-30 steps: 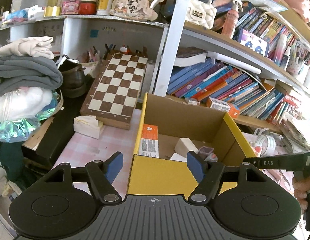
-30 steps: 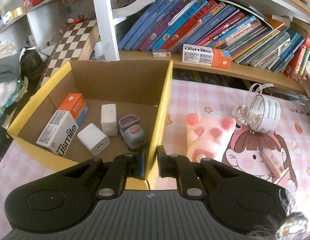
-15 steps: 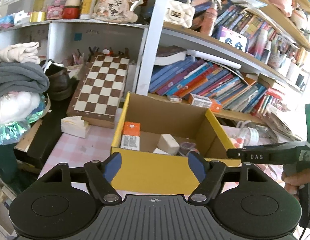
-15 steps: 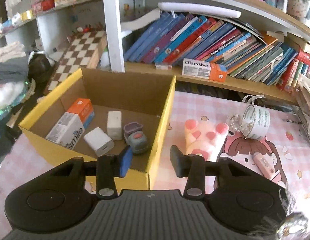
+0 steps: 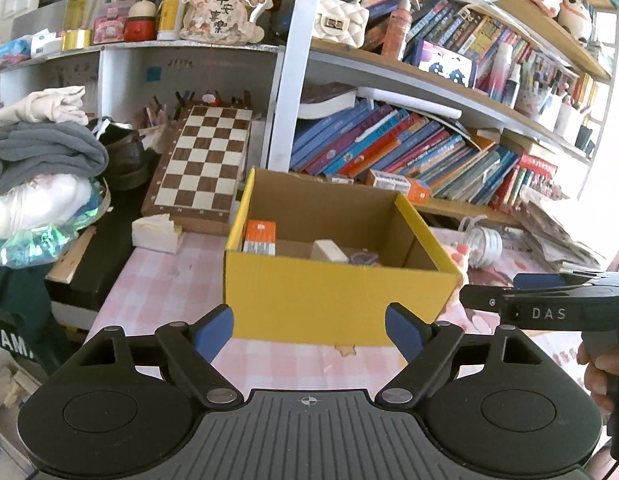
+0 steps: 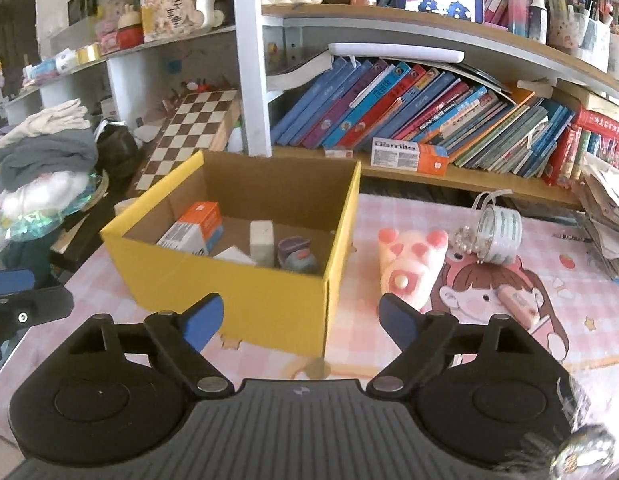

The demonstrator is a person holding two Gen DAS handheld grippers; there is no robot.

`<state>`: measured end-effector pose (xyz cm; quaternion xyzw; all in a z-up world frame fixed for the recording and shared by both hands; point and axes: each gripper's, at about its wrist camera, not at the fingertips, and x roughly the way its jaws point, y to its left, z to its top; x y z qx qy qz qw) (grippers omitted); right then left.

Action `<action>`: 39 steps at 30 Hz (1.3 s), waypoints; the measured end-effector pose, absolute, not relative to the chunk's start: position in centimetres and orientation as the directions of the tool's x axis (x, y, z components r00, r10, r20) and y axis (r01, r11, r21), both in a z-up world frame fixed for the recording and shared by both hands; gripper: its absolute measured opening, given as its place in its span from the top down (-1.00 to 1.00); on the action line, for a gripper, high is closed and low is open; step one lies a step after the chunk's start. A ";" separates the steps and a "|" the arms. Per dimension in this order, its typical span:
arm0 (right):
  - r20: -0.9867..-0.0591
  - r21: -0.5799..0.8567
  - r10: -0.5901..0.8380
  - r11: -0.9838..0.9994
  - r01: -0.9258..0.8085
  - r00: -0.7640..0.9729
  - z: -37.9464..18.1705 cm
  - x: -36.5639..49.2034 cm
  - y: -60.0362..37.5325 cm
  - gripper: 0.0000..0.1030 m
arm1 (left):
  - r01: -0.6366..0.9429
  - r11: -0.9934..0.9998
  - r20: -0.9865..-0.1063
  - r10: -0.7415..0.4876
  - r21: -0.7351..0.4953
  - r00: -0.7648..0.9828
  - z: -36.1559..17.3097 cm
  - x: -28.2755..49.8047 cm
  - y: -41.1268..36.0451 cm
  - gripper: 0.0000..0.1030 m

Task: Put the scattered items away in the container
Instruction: 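Withdraw both open tools from the yellow box back over the desk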

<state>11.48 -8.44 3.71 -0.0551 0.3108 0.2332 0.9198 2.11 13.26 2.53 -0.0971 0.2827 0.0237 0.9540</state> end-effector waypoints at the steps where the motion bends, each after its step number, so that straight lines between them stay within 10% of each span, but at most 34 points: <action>1: -0.599 0.041 0.395 0.884 -0.465 0.697 3.6 11.0 -8.4 -0.68 | -0.099 0.981 -0.546 -0.009 -0.168 0.838 2.5 1.8 13.2 -0.67; 39: -0.654 -0.057 0.300 0.896 -0.441 0.694 0.3 1.6 -9.4 -1.00 | -0.006 0.994 -0.616 -0.062 -0.108 0.785 0.3 -2.8 8.9 -0.95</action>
